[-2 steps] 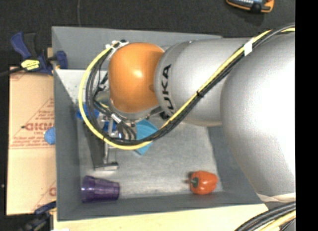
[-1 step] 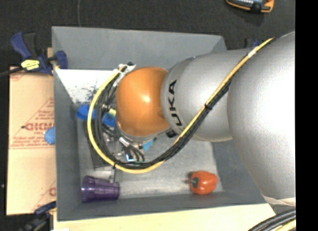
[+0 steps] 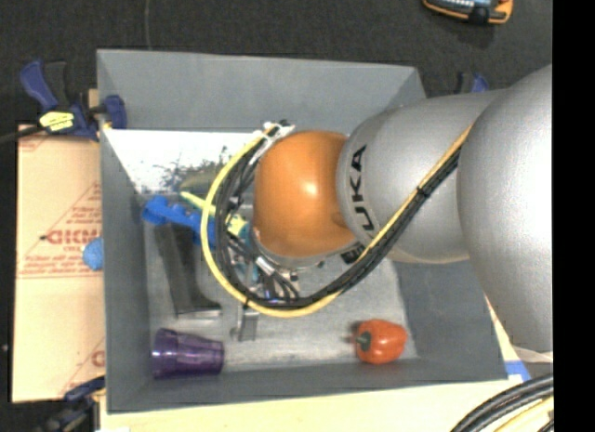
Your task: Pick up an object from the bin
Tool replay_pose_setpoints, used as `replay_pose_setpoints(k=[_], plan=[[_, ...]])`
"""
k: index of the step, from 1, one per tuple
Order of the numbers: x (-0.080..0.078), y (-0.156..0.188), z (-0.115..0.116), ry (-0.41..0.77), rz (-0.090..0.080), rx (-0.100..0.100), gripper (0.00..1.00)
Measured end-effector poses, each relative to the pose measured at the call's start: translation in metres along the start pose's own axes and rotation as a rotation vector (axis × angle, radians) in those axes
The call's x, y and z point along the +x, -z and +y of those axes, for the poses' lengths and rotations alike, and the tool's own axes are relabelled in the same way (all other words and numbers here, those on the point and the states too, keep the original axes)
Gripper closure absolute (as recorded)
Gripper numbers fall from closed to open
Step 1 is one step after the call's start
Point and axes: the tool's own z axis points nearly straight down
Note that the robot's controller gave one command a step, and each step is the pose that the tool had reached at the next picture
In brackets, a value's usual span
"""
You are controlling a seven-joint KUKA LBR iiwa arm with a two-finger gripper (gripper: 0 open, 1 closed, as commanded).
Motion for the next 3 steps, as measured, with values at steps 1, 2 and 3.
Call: replay_pose_setpoints(k=[1, 2, 3], plan=[[0.005, -0.035, -0.013, 0.026, 0.003, -0.002, 0.00], [-0.083, 0.000, -0.061, -0.144, -0.007, -0.004, 0.00], [-0.023, -0.030, -0.029, -0.476, 0.006, -0.002, 0.00]])
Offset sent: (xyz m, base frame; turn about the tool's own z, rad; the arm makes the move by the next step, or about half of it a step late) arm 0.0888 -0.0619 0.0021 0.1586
